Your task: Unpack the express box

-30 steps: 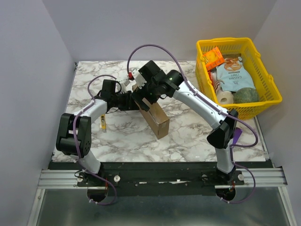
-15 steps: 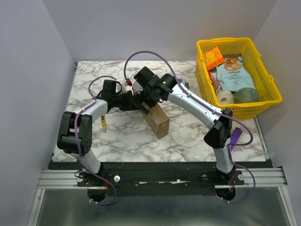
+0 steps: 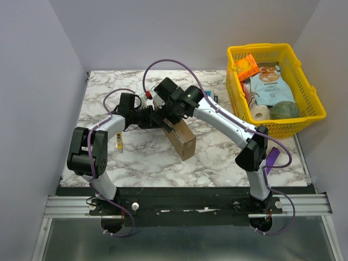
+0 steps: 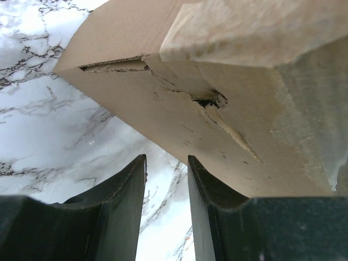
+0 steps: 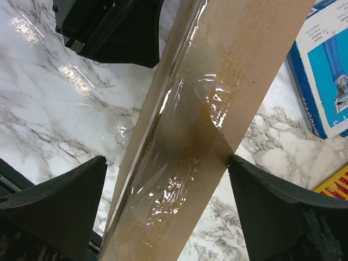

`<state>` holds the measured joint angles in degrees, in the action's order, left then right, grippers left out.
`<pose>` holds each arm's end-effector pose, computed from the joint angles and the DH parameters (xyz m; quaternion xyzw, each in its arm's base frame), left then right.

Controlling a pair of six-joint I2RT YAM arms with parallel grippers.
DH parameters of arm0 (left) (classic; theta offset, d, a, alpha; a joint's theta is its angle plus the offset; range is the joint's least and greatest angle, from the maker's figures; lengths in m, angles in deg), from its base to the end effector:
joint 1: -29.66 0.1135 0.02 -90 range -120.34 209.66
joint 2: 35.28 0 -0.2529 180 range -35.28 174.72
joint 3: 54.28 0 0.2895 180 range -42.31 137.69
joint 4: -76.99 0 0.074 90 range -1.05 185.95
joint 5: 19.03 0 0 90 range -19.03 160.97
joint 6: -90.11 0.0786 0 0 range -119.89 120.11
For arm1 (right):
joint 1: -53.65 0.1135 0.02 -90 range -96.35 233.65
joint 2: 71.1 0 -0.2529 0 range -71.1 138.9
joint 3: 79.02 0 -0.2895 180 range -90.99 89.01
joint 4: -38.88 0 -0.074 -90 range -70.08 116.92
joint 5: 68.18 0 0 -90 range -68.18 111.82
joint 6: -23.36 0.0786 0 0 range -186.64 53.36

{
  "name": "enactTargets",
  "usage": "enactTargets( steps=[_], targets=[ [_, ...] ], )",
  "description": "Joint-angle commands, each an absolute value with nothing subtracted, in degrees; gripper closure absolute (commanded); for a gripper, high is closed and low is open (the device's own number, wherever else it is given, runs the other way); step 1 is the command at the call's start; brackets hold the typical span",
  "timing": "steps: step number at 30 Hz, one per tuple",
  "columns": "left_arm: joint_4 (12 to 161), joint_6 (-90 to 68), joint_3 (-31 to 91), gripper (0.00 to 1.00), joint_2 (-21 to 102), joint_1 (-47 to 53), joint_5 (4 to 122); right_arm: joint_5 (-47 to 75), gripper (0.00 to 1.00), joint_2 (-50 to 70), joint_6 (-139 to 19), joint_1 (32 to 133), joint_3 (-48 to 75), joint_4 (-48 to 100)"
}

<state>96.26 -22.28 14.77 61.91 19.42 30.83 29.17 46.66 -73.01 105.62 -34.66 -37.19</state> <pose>0.3823 -0.1206 0.1292 0.0313 0.8834 -0.4027 0.2376 0.3119 0.3825 0.2970 -0.4524 0.8466 0.0492 0.2760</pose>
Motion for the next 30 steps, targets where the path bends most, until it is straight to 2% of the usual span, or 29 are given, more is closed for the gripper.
enactTargets(
  steps=[1, 20, 24, 25, 26, 30],
  targets=[
    [95.01, -22.48, 14.55, 0.56, 62.28, 19.55, 29.05, 31.57, 0.0, 48.35, -71.91, 105.69, -34.56, -37.85],
    [95.01, -22.65, 14.73, 0.57, 63.25, 19.55, 28.17, 29.12, 0.01, 48.79, -71.21, 103.05, -35.97, -37.85],
    [95.01, -22.48, 14.73, 0.57, 63.6, 19.55, 28.35, 21.83, 0.1, 48.78, -69.9, 101.65, -37.98, -38.9],
    [95.01, -22.39, 14.73, 0.57, 63.77, 19.55, 28.35, 16.42, 0.13, 48.7, -69.8, 100.69, -38.42, -38.99],
    [94.93, -22.39, 14.81, 0.57, 63.86, 19.55, 28.35, 15.06, 0.18, 48.7, -69.72, 100.33, -38.51, -39.17],
    [95.27, -22.56, 16.22, 0.58, 66.14, 19.55, 28.35, 9.69, 0.27, 48.26, -69.8, 98.48, -37.73, -40.05]
  ],
)
